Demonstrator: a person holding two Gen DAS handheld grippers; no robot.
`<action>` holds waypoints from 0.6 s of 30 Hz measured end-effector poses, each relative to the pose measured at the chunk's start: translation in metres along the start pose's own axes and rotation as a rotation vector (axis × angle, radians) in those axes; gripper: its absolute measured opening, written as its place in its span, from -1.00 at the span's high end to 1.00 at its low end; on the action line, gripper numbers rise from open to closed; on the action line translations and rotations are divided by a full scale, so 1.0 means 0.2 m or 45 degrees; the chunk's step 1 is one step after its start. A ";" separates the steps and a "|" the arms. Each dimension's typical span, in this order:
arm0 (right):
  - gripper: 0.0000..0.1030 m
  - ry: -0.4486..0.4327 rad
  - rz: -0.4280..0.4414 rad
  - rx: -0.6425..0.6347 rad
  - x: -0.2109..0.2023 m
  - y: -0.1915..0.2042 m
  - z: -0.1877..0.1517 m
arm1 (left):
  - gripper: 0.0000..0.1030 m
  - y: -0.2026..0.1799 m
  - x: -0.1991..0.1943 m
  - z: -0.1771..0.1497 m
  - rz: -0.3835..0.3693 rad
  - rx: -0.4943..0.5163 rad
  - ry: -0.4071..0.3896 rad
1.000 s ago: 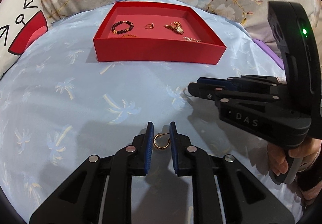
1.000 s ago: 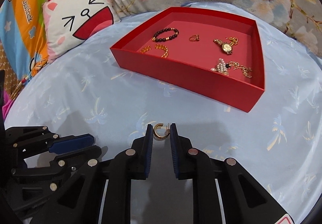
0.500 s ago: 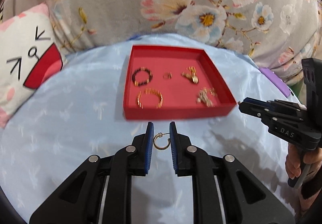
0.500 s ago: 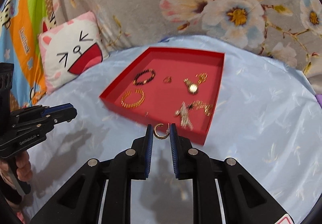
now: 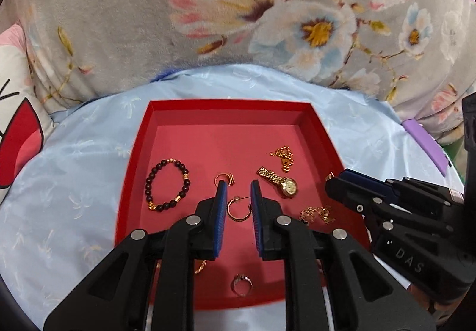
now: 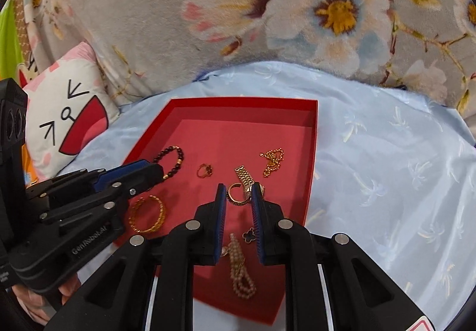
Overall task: Organize jewelry
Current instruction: 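Carry the hoop into the red tray with the left tool while the right tool drops its hoop there, then withdraw both open tools from the red tray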
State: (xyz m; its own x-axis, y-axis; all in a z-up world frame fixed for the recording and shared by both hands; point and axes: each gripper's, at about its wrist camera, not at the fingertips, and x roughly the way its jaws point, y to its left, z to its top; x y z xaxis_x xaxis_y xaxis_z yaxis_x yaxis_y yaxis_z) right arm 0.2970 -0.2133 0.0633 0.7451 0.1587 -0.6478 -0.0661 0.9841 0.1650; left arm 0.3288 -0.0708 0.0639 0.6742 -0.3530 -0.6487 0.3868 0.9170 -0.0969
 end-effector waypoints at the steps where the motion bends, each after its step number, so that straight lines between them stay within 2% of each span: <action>1: 0.67 0.006 -0.006 -0.002 0.03 0.00 0.00 | 0.69 0.00 0.04 0.00 0.006 -0.010 0.012; 5: 0.64 -0.009 -0.090 -0.051 0.10 0.04 -0.02 | 0.64 0.00 0.09 0.00 0.040 0.008 0.006; 9: 0.59 -0.026 -0.094 -0.049 0.10 0.05 -0.04 | 0.43 -0.04 0.09 -0.01 0.130 0.077 -0.026; 12: 0.54 -0.019 -0.099 -0.040 0.10 0.04 -0.06 | 0.41 -0.05 0.08 -0.02 0.186 0.090 -0.030; 16: 0.30 0.010 -0.099 -0.021 0.07 0.03 -0.09 | 0.29 -0.05 0.07 -0.04 0.211 0.071 -0.009; 18: 0.29 0.030 -0.095 -0.012 0.06 0.02 -0.11 | 0.25 -0.04 0.05 -0.06 0.232 0.077 0.001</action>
State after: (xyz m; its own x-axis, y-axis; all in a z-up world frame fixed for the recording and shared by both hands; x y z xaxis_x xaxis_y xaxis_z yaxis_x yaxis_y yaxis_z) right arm 0.2908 -0.2056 0.0404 0.7322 0.0867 -0.6755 -0.0172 0.9939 0.1090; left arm 0.3246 -0.0796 0.0482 0.7364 -0.1817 -0.6517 0.2954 0.9529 0.0682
